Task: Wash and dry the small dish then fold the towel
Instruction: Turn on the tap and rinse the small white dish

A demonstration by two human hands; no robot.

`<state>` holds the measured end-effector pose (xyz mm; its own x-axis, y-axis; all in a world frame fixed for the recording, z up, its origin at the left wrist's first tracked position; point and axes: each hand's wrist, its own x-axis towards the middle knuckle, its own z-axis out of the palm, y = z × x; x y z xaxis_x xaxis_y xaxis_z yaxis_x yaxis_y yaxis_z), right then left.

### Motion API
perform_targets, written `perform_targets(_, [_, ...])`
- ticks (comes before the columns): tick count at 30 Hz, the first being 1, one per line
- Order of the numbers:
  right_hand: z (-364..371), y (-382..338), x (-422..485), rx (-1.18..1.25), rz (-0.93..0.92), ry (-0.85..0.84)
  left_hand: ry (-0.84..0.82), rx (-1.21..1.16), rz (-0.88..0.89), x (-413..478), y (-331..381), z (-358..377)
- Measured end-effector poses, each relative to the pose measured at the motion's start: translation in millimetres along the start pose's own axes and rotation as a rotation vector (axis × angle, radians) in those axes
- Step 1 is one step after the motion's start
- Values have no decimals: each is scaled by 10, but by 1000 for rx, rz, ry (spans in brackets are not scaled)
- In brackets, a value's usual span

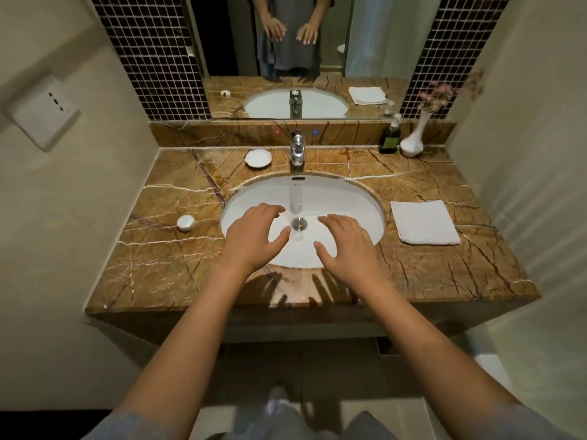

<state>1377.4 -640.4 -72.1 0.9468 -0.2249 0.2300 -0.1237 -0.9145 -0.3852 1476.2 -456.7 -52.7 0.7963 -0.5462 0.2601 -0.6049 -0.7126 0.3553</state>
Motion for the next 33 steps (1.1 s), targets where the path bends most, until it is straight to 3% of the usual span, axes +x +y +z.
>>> perform_targets(15, [568, -31, 901, 23, 33, -23, -91, -11, -56, 642, -819, 190])
perform_targets(33, [981, 706, 2138, 39, -56, -130, -129, 10, -158, 1682, -943, 755])
